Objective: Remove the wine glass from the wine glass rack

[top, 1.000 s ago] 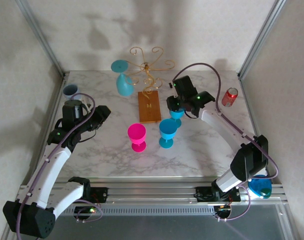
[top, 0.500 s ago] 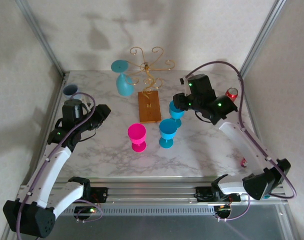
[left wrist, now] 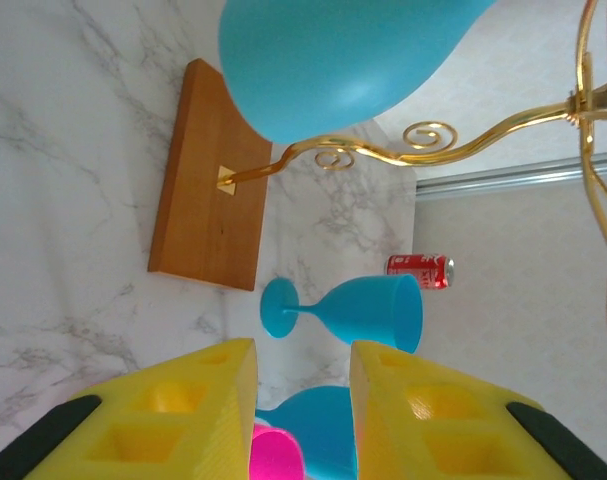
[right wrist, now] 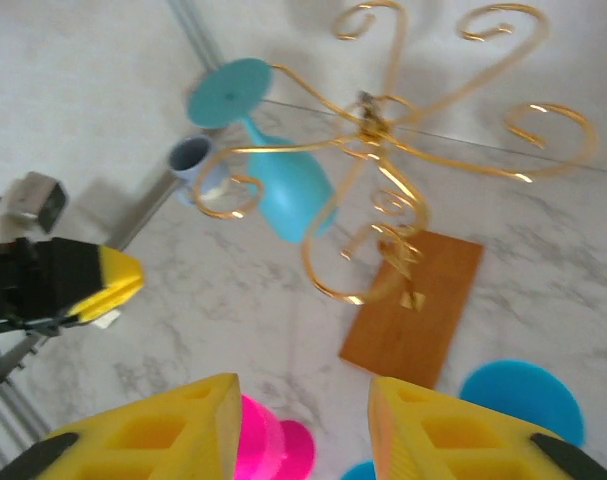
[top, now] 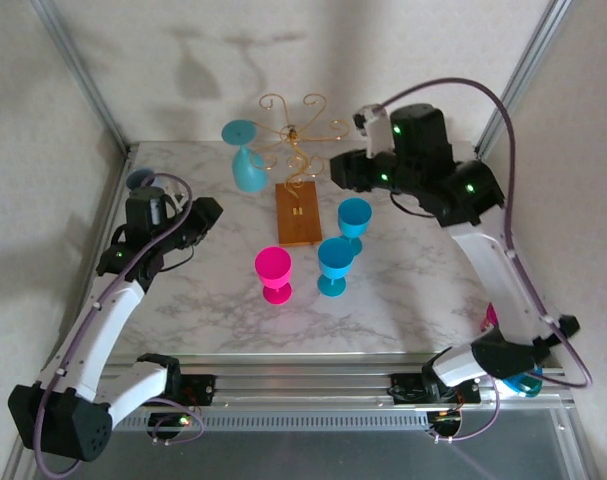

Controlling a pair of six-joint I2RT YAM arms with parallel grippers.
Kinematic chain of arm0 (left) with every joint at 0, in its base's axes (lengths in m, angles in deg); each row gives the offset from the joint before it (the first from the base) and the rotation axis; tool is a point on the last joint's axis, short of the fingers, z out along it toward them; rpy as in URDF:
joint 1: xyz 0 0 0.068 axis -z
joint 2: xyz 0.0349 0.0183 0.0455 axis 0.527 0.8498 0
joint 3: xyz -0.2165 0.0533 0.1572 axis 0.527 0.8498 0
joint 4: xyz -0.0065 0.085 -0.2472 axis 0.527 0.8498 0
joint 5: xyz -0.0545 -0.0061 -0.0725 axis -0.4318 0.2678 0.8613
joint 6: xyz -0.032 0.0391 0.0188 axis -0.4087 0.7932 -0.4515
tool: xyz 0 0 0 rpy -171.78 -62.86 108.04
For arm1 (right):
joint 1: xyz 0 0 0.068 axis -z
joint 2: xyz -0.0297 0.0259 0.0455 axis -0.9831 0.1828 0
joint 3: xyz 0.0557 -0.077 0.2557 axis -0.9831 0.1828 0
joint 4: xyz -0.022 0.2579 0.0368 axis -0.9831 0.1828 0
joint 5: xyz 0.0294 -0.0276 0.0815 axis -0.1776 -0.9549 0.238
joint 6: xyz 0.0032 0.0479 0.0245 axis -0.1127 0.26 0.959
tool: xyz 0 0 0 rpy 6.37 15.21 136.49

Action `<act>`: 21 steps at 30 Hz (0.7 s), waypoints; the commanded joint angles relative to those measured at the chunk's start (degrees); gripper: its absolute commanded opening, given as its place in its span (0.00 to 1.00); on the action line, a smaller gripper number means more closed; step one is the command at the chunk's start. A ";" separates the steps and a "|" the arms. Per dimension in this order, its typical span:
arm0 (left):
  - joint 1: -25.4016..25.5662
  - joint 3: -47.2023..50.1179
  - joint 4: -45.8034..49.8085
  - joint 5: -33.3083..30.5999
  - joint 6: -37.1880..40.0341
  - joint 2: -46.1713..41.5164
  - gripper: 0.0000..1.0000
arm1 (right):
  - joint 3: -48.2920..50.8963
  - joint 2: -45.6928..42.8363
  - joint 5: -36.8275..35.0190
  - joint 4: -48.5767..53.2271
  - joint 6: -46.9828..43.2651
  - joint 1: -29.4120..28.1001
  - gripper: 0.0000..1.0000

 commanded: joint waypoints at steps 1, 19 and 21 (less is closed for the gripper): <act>0.23 -3.74 -1.06 -0.69 0.65 1.27 0.30 | -6.93 7.19 6.80 1.20 -0.48 -0.51 0.43; -1.21 -10.02 -3.16 -1.58 2.26 7.33 0.30 | -33.65 36.09 21.65 -6.98 10.38 0.83 0.51; -1.43 -9.93 -3.25 -1.41 2.15 7.51 0.30 | -34.53 37.74 21.89 -8.23 11.43 1.14 0.50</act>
